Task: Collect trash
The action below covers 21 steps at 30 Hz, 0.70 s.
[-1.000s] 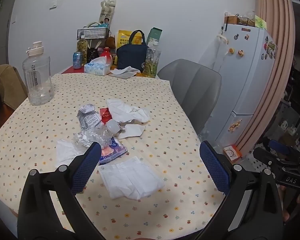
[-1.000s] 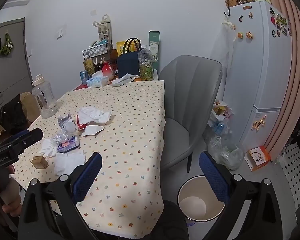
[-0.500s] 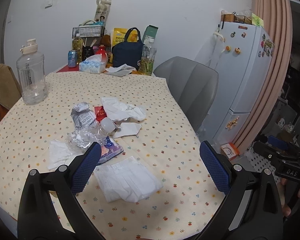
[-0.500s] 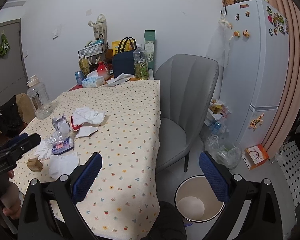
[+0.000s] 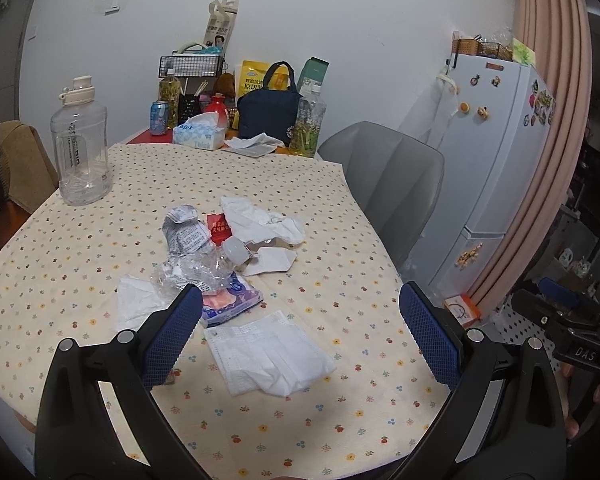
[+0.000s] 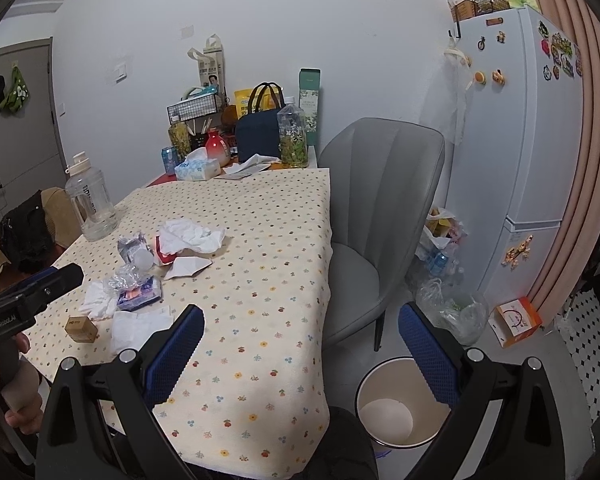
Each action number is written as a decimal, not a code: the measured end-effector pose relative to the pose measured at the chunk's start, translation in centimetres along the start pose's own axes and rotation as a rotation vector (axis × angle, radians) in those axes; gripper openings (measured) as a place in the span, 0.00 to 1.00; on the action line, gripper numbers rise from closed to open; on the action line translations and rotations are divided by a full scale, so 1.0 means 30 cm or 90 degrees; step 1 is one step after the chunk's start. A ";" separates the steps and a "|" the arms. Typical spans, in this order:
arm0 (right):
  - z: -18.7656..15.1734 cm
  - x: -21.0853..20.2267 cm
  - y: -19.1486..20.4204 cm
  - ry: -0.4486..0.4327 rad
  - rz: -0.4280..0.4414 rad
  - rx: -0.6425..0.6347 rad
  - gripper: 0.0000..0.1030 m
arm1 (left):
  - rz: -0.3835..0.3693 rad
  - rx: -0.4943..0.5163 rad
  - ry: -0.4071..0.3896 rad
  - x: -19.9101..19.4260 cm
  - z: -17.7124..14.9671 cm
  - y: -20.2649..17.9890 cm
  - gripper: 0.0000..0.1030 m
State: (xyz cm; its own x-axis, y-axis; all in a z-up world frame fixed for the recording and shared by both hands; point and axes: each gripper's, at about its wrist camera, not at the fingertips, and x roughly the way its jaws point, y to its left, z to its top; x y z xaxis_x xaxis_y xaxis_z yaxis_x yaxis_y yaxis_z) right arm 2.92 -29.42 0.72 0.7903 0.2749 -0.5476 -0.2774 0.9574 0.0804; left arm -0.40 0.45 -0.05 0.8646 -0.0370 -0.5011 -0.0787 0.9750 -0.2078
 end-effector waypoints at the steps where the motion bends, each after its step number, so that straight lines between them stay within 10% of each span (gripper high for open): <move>1: -0.001 -0.001 0.003 0.000 0.001 -0.001 0.93 | 0.001 -0.002 0.000 -0.004 0.002 0.003 0.94; 21: 0.003 -0.016 -0.007 -0.007 0.008 0.005 0.93 | 0.010 0.008 -0.005 -0.038 0.006 0.000 0.94</move>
State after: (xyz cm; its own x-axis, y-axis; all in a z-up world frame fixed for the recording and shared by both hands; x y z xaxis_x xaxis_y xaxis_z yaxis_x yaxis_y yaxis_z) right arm 2.65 -29.74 1.04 0.7932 0.2875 -0.5368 -0.2830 0.9546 0.0931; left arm -1.29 0.52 0.66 0.8673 -0.0201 -0.4973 -0.0859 0.9782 -0.1892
